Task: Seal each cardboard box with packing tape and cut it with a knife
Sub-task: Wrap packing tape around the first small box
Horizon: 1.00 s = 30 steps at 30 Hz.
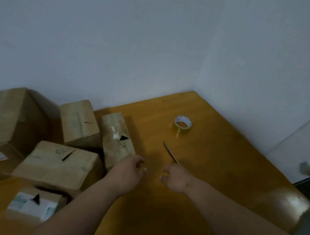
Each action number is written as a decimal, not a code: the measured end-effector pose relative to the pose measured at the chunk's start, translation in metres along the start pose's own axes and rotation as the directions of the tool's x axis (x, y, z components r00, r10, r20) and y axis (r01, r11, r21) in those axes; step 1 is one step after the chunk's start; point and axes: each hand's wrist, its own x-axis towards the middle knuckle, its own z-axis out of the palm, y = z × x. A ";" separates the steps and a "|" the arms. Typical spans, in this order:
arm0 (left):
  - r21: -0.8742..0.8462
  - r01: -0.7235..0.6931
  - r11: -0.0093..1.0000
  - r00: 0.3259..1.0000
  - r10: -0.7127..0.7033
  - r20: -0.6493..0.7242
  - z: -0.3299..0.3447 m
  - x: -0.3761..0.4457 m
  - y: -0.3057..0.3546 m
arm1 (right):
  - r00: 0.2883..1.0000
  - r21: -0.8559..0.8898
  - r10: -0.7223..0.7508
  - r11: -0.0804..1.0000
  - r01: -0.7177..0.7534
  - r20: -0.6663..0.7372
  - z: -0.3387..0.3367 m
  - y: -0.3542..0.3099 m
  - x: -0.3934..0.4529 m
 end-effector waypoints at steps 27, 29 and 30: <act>-0.255 0.295 0.921 0.945 -0.321 -0.065 0.050 0.128 0.050 | 0.903 -0.178 -0.229 0.969 0.174 -0.364 -0.080 0.097 0.136; -0.292 0.282 0.914 0.942 -0.321 -0.095 0.044 0.111 0.047 | 0.880 -0.163 -0.291 0.955 0.246 -0.375 -0.069 0.084 0.108; -0.313 0.275 0.909 0.941 -0.321 -0.105 0.040 0.101 0.045 | 0.865 -0.161 -0.325 0.945 0.285 -0.381 -0.062 0.076 0.093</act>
